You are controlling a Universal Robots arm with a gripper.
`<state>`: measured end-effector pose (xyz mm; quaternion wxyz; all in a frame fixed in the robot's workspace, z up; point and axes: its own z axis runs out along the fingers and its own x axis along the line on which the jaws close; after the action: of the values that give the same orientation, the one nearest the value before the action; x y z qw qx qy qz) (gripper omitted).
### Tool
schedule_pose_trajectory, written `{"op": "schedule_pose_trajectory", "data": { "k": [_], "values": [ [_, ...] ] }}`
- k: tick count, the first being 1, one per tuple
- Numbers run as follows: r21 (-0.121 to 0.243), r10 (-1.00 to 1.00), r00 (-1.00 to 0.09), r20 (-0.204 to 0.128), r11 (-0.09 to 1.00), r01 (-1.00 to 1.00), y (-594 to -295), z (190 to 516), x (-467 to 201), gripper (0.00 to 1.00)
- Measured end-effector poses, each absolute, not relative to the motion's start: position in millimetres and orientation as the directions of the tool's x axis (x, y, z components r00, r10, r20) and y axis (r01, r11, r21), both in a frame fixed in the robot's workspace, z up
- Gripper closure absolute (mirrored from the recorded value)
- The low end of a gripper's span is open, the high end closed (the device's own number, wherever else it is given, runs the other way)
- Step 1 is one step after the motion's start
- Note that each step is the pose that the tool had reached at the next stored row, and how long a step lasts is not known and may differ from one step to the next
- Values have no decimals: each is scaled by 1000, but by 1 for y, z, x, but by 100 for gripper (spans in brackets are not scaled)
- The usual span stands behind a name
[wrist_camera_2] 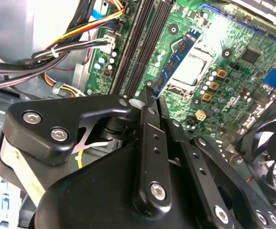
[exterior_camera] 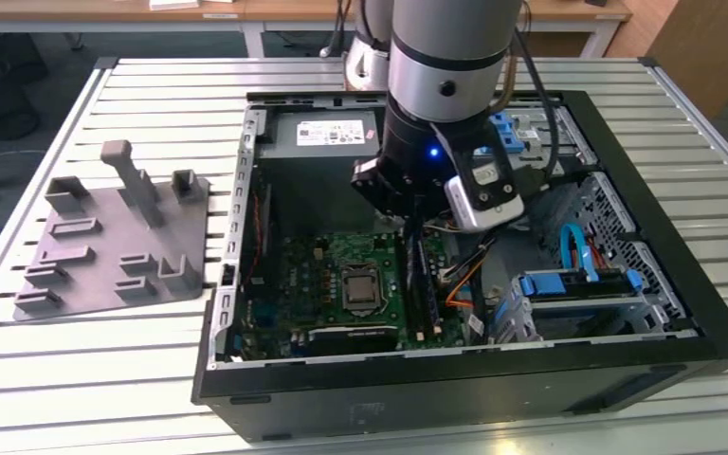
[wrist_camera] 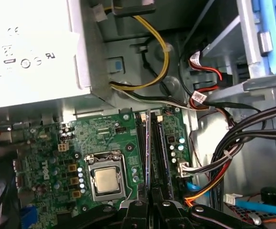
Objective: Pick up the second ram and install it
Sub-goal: 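Insert the second ram into the second slot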
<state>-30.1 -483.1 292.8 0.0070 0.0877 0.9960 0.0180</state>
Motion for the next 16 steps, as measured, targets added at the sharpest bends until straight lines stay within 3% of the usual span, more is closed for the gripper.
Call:
{"op": "schedule_pose_trajectory", "data": {
  "k": [8, 16],
  "values": [
    [37, 259, -966, -11, 965, 258, -483, 292, -30, 86],
    [37, 120, -993, -11, 992, 119, -483, 291, -30, 86]
  ]
}}
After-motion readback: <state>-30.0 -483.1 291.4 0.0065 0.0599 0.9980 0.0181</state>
